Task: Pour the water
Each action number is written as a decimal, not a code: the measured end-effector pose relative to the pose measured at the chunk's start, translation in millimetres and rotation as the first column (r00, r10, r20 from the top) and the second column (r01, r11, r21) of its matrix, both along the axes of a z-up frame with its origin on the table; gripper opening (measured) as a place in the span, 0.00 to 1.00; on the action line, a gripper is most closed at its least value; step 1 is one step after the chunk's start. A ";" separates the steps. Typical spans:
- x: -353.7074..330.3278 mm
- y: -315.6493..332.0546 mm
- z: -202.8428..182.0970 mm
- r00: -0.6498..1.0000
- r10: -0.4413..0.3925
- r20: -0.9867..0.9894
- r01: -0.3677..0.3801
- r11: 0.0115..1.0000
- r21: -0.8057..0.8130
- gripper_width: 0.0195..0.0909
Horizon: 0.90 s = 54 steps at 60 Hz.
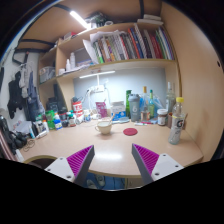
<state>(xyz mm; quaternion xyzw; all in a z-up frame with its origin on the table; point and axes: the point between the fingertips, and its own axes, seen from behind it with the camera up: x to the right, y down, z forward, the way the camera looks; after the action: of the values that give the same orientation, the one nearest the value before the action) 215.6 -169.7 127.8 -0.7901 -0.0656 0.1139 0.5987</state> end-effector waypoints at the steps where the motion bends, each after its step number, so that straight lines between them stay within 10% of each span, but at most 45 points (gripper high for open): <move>1: 0.4 0.6 1.0 1.000 0.000 0.001 0.000 1.000 0.004 0.90; 30: -5.5 16.3 20.5 1.000 0.029 0.011 -0.030 0.995 0.095 0.89; 54: 148.5 82.2 13.7 0.978 -0.208 0.002 0.206 0.967 0.148 0.90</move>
<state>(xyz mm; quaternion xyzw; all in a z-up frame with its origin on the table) 364.1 -87.5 141.5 -0.7474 0.0037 0.0387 0.6632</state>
